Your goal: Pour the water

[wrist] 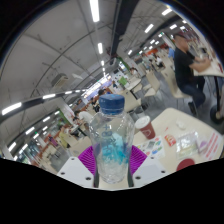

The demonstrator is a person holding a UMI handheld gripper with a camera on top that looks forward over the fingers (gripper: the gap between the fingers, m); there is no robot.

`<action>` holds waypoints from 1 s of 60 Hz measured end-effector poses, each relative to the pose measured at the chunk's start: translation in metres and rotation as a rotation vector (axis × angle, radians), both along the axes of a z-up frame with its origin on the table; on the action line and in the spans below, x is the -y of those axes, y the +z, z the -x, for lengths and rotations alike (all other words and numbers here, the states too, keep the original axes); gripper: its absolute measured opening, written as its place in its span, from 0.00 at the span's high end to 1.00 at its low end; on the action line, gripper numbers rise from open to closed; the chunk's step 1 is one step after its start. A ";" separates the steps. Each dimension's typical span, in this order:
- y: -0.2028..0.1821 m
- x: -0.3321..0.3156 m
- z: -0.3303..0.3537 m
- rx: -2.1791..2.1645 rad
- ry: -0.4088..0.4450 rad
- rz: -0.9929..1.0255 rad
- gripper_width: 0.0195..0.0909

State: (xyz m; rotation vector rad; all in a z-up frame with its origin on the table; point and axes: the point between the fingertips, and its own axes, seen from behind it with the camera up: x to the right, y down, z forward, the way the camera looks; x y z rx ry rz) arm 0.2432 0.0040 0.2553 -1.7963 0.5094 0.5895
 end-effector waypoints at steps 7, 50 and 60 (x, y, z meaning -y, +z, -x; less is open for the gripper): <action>0.009 0.011 -0.074 0.400 -0.026 -0.010 0.74; -0.191 0.033 -0.149 0.674 0.006 0.153 0.53; -0.198 0.053 -0.147 0.640 0.050 0.285 0.09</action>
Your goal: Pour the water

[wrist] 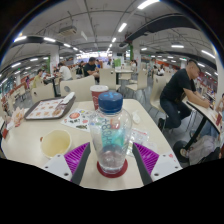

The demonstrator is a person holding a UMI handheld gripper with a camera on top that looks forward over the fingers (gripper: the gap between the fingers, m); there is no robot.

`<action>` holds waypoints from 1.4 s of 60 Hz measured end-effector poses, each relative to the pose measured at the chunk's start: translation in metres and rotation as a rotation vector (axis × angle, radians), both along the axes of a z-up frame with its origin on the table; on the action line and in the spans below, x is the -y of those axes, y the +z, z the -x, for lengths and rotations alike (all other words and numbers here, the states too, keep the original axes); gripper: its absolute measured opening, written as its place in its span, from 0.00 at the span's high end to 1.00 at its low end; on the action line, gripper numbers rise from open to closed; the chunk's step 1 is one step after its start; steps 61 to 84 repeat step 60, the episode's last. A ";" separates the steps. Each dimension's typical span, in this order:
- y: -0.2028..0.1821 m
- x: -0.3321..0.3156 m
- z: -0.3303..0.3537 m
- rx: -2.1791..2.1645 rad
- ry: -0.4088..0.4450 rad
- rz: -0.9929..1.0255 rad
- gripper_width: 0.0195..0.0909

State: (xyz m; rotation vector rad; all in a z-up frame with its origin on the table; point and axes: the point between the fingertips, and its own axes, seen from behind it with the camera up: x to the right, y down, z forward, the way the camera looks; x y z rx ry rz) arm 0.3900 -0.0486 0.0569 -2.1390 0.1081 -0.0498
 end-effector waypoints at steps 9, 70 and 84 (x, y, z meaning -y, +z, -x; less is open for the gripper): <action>0.012 0.060 0.003 -0.009 -0.035 0.115 0.07; 0.046 0.172 0.088 0.081 0.044 0.260 0.08; 0.046 0.172 0.088 0.081 0.044 0.260 0.08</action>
